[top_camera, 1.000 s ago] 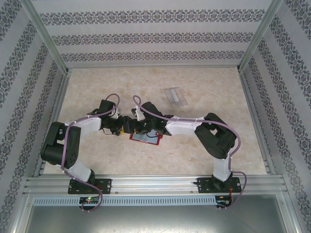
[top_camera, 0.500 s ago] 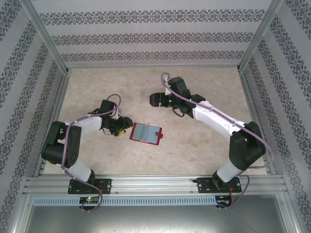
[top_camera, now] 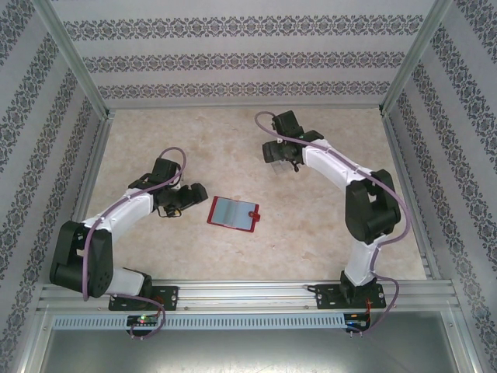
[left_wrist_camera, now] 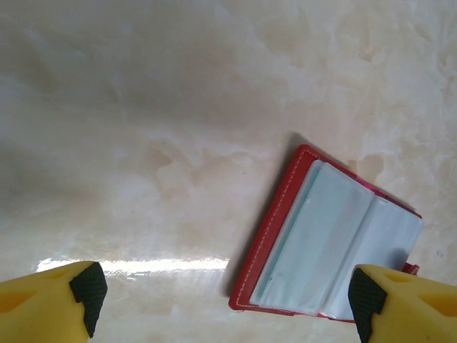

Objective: Put the credit cards into the card holder

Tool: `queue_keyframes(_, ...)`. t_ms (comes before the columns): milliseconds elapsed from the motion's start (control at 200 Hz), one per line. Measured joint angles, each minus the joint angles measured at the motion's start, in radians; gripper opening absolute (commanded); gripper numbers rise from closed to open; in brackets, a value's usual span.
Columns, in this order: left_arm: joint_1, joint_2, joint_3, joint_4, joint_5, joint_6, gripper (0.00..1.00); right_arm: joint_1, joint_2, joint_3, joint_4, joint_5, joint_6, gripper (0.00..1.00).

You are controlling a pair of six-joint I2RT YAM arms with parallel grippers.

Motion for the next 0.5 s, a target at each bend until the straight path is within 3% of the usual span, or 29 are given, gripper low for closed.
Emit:
queue_keyframes(305,0.0,-0.002,-0.004,-0.012,-0.017,0.0,0.9,0.001,0.129,0.142,-0.072,0.075,-0.045,0.81)
queue_keyframes(500,0.0,-0.023,-0.011,-0.015,-0.021,-0.001,0.9,0.021,0.187,0.189,-0.103,0.188,-0.084,0.77)
